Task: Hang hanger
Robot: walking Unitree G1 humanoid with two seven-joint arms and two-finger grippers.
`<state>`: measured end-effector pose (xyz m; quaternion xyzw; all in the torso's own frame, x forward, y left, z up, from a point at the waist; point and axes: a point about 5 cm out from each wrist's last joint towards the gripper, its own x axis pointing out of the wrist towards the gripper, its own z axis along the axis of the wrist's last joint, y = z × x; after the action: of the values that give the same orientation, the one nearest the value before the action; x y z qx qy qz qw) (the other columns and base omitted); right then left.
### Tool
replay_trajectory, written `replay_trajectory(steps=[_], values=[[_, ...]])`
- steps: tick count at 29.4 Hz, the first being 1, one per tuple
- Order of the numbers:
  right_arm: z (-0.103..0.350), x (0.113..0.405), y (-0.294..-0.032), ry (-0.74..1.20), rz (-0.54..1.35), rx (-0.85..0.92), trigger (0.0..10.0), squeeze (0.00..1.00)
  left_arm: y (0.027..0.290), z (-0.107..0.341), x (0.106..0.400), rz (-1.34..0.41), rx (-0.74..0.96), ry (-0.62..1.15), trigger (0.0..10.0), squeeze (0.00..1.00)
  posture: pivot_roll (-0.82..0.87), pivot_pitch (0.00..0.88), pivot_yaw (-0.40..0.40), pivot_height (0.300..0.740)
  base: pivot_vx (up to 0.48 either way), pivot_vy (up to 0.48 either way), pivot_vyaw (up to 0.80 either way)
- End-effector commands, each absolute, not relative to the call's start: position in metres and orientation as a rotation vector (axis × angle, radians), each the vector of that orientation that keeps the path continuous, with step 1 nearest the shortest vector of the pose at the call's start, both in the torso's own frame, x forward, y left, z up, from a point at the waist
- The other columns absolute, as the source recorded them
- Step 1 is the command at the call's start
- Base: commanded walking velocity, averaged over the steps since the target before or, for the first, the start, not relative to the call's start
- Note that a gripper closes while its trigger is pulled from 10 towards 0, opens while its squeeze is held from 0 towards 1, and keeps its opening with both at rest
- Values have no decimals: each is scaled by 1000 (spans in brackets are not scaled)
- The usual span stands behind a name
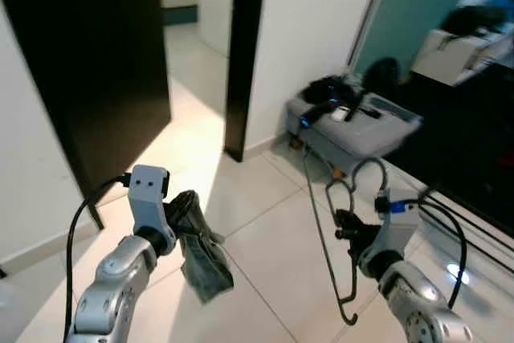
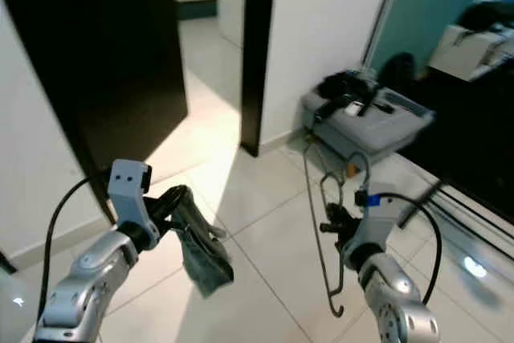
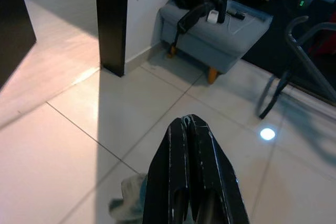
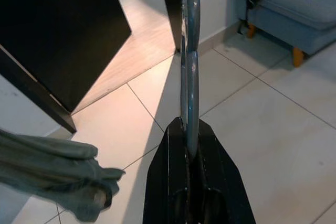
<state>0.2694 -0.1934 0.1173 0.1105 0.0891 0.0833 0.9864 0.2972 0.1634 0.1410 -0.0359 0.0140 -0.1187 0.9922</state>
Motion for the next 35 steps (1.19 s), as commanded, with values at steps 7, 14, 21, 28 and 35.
replay_trajectory(steps=[7, 14, 21, 28, 35], values=[[118, 269, -189, 213, 287, 238, 10000, 0, 159, 197, 328, -204, 47, -196, 10000, 0, -12, 52, -51, 740, 0, 0, -800], [140, 263, -177, 183, 542, 218, 10000, 0, 155, 243, 341, -246, 186, -347, 10000, 0, -23, 40, -39, 740, 0, 0, -656], [169, 238, -172, 161, 887, 143, 10000, 0, 150, 253, 345, -258, 244, -393, 10000, 0, -26, 27, -38, 740, 0, 0, 0], [177, 224, -183, 210, 1010, 52, 10000, 0, 142, 251, 345, -270, 235, -398, 10000, 0, -28, 24, -41, 740, 0, 0, 0], [175, 230, -184, 229, 972, -28, 10000, 0, 129, 256, 342, -307, 182, -422, 10000, 0, -22, 27, -41, 740, 0, 0, 0]])
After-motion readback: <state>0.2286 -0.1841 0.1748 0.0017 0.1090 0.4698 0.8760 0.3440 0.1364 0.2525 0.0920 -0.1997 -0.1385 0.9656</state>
